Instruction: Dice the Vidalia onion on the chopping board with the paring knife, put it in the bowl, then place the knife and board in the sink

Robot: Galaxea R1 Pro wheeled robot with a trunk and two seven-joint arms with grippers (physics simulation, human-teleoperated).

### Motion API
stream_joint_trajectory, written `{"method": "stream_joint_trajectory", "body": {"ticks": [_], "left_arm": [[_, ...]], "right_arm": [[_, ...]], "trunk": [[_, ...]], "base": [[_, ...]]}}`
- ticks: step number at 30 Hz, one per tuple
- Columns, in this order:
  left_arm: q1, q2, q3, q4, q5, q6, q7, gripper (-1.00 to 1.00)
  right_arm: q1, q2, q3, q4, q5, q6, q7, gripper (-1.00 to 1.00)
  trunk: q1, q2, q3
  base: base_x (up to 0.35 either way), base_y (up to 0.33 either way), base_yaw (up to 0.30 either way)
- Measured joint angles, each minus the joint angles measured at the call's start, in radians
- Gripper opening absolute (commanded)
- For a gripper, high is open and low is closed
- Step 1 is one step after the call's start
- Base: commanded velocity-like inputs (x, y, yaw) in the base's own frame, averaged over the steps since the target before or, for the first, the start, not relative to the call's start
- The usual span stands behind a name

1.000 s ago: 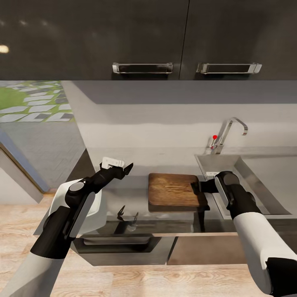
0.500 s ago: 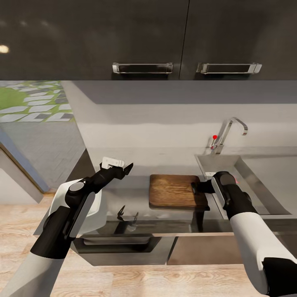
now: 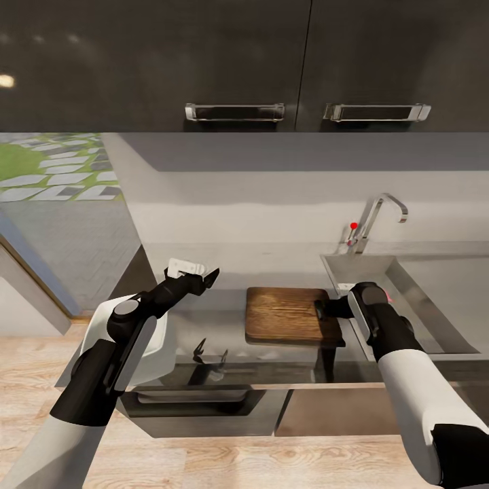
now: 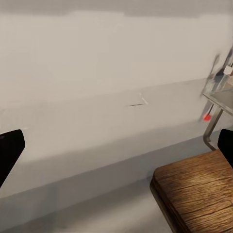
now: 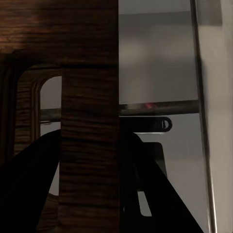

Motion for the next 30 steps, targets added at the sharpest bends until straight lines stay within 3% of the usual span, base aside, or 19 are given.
{"method": "stream_joint_trajectory", "body": {"ticks": [24,25,30], "left_arm": [[0.0,0.0,0.0,0.0,0.0,0.0,0.0,1.0],[0.0,0.0,0.0,0.0,0.0,0.0,0.0,1.0],[0.0,0.0,0.0,0.0,0.0,0.0,0.0,1.0]], "right_arm": [[0.0,0.005,0.0,0.0,0.002,0.0,0.0,-1.0],[0.0,0.005,0.0,0.0,0.002,0.0,0.0,1.0],[0.0,0.005,0.0,0.0,0.003,0.0,0.0,1.0]], "trunk": [[0.0,0.0,0.0],[0.0,0.0,0.0],[0.0,0.0,0.0]], "base": [[0.0,0.0,0.0],[0.0,0.0,0.0],[0.0,0.0,0.0]]}}
